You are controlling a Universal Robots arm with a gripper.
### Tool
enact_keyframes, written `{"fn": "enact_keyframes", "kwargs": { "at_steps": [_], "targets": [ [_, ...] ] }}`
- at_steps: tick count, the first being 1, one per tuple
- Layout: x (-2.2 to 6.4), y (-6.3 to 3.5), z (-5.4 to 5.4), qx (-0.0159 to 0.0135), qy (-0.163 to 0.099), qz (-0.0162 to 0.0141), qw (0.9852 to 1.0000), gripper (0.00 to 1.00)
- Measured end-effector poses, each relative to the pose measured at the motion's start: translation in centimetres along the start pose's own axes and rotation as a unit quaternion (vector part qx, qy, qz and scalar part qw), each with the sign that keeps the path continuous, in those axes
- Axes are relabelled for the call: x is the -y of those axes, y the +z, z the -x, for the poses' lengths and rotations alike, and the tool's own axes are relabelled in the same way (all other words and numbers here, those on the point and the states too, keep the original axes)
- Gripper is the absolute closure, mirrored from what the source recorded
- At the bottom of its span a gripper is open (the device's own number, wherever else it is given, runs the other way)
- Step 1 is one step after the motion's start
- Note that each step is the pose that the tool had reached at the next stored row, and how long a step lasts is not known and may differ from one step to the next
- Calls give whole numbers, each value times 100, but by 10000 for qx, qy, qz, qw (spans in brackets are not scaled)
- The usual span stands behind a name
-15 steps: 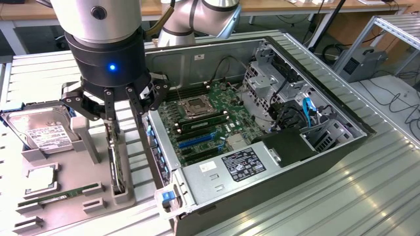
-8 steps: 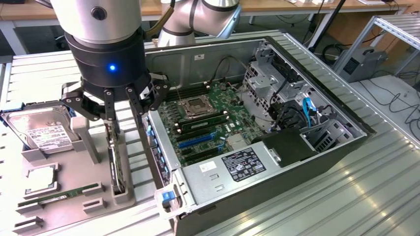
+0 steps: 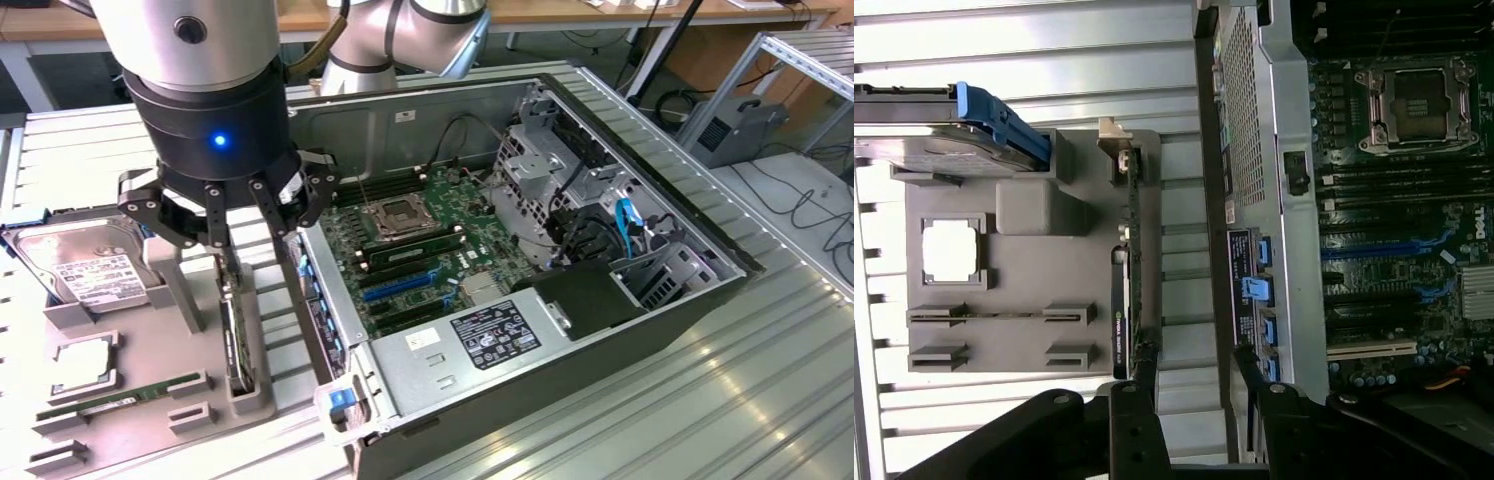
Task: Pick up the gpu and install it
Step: 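Pick up the gpu and move the gpu toward the slot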
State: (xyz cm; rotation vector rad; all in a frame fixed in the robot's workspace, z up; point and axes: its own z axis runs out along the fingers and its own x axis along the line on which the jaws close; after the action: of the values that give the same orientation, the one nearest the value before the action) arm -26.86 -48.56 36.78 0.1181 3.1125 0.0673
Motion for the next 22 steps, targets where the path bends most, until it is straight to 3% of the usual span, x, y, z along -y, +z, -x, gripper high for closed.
{"fn": "enact_keyframes", "kwargs": {
  "at_steps": [22],
  "targets": [
    [13, 9, -163, 0, 0, 1, 10000, 58]
  ]
}}
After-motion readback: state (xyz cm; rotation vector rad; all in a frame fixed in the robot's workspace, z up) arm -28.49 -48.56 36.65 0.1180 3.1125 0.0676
